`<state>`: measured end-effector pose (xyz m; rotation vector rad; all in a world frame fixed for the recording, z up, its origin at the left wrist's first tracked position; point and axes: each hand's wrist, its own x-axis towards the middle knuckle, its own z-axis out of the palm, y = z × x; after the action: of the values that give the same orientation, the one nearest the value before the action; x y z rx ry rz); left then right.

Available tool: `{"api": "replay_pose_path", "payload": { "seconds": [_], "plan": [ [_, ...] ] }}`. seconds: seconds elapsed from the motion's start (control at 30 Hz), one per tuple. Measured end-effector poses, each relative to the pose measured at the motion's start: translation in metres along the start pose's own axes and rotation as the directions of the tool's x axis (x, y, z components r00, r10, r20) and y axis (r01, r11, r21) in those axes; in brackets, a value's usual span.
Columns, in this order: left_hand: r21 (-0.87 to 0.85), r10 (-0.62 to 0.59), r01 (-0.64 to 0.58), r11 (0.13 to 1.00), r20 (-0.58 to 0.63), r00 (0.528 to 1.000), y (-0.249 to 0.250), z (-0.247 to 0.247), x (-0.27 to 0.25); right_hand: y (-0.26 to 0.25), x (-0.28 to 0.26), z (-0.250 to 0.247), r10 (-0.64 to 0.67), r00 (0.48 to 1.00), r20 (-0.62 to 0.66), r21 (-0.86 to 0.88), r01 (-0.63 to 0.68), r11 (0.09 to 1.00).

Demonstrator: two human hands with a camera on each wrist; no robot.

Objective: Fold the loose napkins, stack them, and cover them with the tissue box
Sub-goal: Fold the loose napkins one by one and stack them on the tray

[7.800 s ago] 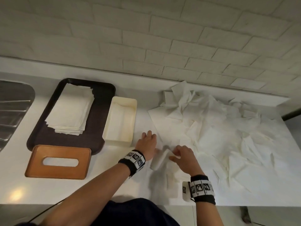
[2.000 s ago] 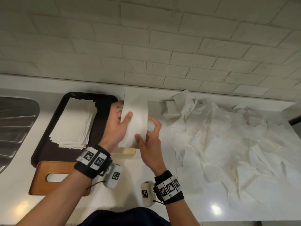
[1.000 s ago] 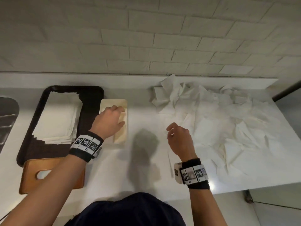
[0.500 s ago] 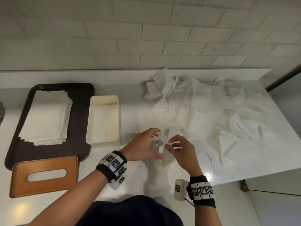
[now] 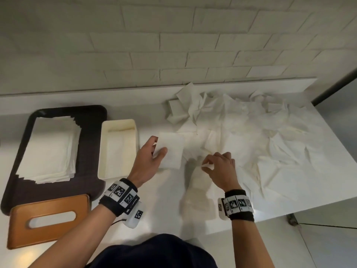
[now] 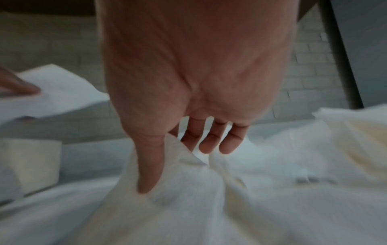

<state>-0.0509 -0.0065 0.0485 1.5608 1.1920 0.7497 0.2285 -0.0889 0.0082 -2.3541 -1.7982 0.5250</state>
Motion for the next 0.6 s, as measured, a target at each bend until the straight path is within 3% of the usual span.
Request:
{"api": "replay_pose_path", "payload": {
  "seconds": [0.07,0.17,0.23,0.33,0.43,0.6],
  "plan": [
    [-0.002,0.016,-0.016,1.0,-0.023,1.0,0.01,-0.003,0.002,-0.012,-0.009,-0.024,-0.108,0.99,0.095,0.042,0.105,0.994],
    [0.028,0.028,-0.03,0.999,0.063,0.998,0.016,-0.001,0.006,-0.046,-0.021,-0.068,-0.329,0.915,0.232,0.18,0.292,0.939],
    [-0.034,0.023,-0.017,0.999,0.16,0.987,0.02,0.004,0.007,-0.073,-0.022,-0.092,-0.412,0.899,0.147,0.178,0.386,0.905],
    [-0.158,-0.015,0.056,0.986,0.249,0.968,0.039,0.01,0.003,-0.102,-0.012,-0.113,-0.464,0.886,-0.014,0.025,0.464,0.885],
    [-0.283,-0.054,0.118,0.952,0.224,0.973,0.052,0.008,-0.004,-0.118,0.001,-0.124,-0.438,0.899,-0.012,0.012,0.438,0.899],
    [-0.313,-0.004,0.064,0.948,0.189,0.982,0.059,-0.003,-0.012,-0.142,0.01,-0.121,-0.51,0.859,-0.042,0.005,0.51,0.86]
  ]
}}
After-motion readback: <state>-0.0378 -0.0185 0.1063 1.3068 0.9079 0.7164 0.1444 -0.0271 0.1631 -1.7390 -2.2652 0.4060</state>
